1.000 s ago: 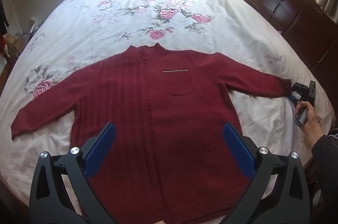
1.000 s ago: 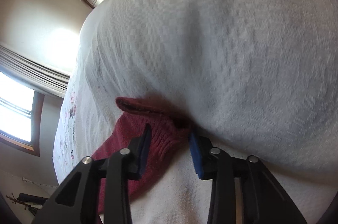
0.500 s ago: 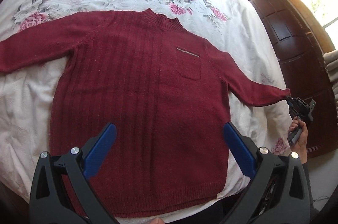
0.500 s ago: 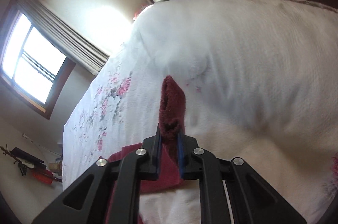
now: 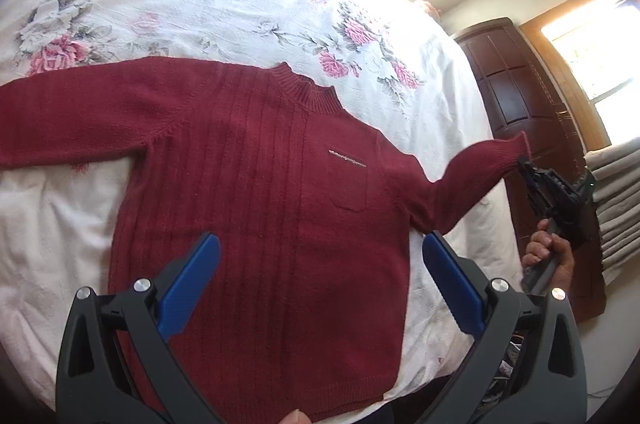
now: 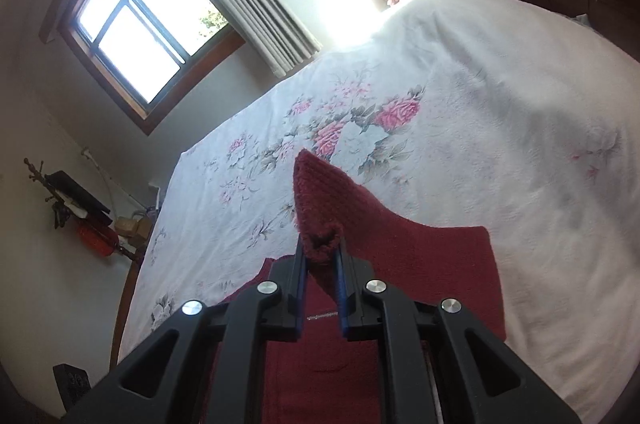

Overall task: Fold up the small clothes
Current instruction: 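Carry the cuff across the sweater body with the right gripper while the left gripper grasps it, then lay the cuff onto the sweater body and open the left gripper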

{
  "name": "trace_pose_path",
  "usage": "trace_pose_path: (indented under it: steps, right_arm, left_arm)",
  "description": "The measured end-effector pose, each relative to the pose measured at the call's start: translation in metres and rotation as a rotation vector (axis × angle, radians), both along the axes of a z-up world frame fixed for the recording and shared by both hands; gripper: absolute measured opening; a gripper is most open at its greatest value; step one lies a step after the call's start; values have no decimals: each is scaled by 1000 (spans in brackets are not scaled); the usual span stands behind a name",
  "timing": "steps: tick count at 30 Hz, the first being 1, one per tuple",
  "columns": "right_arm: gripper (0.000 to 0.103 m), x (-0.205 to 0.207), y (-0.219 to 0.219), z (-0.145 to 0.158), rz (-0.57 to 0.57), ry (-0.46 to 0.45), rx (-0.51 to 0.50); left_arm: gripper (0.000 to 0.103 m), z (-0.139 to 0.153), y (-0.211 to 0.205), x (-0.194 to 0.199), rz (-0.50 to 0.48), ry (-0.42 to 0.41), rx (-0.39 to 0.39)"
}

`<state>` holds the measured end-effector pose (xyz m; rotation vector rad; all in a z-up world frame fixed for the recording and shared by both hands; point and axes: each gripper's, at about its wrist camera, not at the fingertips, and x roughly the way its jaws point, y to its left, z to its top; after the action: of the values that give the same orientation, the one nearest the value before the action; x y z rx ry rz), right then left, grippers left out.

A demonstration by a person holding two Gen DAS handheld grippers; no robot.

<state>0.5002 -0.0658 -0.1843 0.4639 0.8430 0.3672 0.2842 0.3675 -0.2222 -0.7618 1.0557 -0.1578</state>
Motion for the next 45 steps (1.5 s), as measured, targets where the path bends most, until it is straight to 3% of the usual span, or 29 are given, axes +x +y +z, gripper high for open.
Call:
trace_pose_path:
  steps: [5, 7, 12, 15, 16, 17, 19, 23, 26, 31, 32, 33, 35, 40, 45]
  right_arm:
    - [12, 2, 79, -67, 91, 78, -56]
    - [12, 0, 105, -99, 117, 117, -88]
    - [12, -10, 155, -180, 182, 219, -174]
    - [17, -18, 166, -209, 224, 254, -198]
    - [22, -22, 166, -209, 233, 244, -197]
    - [35, -26, 164, -207, 240, 231, -194]
    - [44, -36, 155, -199, 244, 208, -167]
    - [49, -76, 125, -177, 244, 162, -89]
    - [53, -116, 103, -174, 239, 170, 3]
    - [54, -178, 84, -191, 239, 238, 79]
    - [54, -188, 80, -194, 237, 255, 96]
    - [54, -196, 75, -194, 230, 268, 111]
    - [54, -211, 68, -197, 216, 289, 135]
    - [54, -232, 63, -202, 213, 323, 163]
    - [55, -243, 66, -202, 241, 326, 149]
  left_arm:
    - [100, -18, 0, 46, -58, 6, -117]
    - [100, -34, -6, 69, -98, 16, -196]
    - [100, -95, -29, 123, -149, 89, -338]
    - [100, -135, -43, 147, -159, 136, -440]
    - [100, -149, -47, 153, -147, 159, -467]
    - [100, -162, -51, 158, -133, 180, -494]
    - [100, -182, -60, 167, -127, 217, -527]
    - [100, -206, -80, 182, -142, 275, -512]
    - [100, -217, -86, 193, -113, 328, -454]
    - [97, -215, -88, 202, -50, 307, -496]
    - [80, -216, -91, 204, -62, 321, -497]
    - [42, -217, -95, 207, -80, 344, -482]
    - [16, -221, -100, 211, -91, 372, -426]
    - [7, -205, -98, 217, -87, 352, -354]
    - [6, -131, -79, 234, -123, 210, -275]
